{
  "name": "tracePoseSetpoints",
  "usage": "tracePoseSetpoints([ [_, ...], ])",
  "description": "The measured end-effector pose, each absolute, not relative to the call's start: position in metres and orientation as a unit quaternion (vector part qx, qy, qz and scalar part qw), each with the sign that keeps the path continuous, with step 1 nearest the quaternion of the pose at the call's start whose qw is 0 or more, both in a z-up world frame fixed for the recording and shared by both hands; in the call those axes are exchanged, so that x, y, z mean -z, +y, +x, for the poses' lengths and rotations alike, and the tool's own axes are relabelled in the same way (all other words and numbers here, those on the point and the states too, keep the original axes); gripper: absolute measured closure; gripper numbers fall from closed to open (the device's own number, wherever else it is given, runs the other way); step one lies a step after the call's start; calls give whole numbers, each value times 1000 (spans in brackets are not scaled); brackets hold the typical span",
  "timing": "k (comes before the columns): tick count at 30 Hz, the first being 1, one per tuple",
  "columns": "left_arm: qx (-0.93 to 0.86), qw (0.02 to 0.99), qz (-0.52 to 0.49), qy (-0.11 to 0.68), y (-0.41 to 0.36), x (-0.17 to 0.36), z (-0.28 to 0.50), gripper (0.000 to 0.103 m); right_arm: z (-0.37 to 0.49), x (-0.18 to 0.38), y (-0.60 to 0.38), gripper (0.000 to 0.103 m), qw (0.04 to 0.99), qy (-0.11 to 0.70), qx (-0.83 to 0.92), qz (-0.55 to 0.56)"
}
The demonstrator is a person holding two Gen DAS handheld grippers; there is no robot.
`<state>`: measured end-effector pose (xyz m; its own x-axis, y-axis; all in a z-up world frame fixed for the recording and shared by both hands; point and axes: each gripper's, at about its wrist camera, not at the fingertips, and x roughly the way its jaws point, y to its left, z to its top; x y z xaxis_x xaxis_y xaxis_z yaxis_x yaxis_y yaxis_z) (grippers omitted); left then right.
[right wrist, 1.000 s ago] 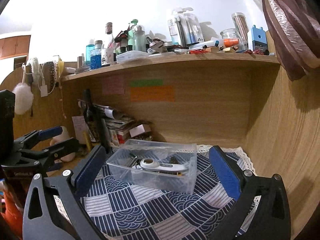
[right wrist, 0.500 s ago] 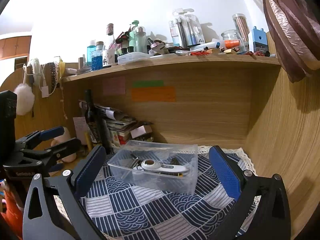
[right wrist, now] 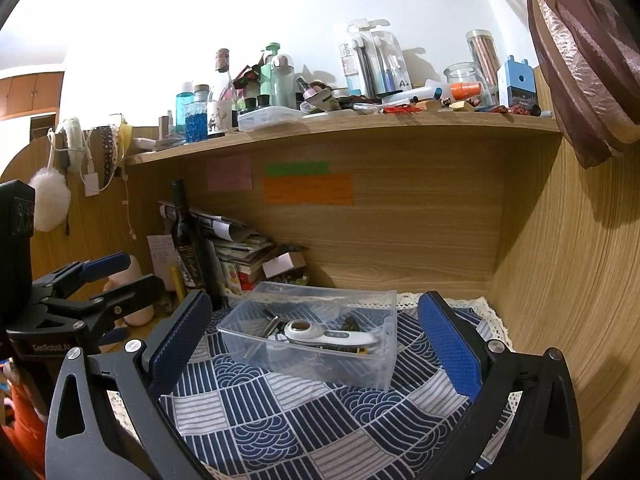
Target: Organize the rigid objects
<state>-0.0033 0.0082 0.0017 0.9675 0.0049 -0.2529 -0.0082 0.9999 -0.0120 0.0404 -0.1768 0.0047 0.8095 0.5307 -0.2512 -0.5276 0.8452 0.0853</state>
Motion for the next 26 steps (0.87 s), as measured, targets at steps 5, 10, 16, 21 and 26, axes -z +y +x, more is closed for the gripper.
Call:
tracePoseSetpoints([
  [5, -1, 992, -11, 126, 6, -3, -3, 0, 40, -5, -176, 0, 951, 133, -278, 5],
  [10, -1, 992, -13, 124, 7, -2, -3, 0, 40, -4, -176, 0, 951, 134, -278, 6],
  [16, 2, 992, -14, 126, 7, -2, -1, 0, 40, -5, -176, 0, 950, 135, -280, 5],
  [21, 5, 992, -14, 126, 8, -1, 0, 0, 41, -4, -173, 0, 950, 139, -280, 4],
  [26, 8, 992, -14, 126, 7, 0, 1, 0, 45, -3, -172, 0, 950, 141, -278, 5],
])
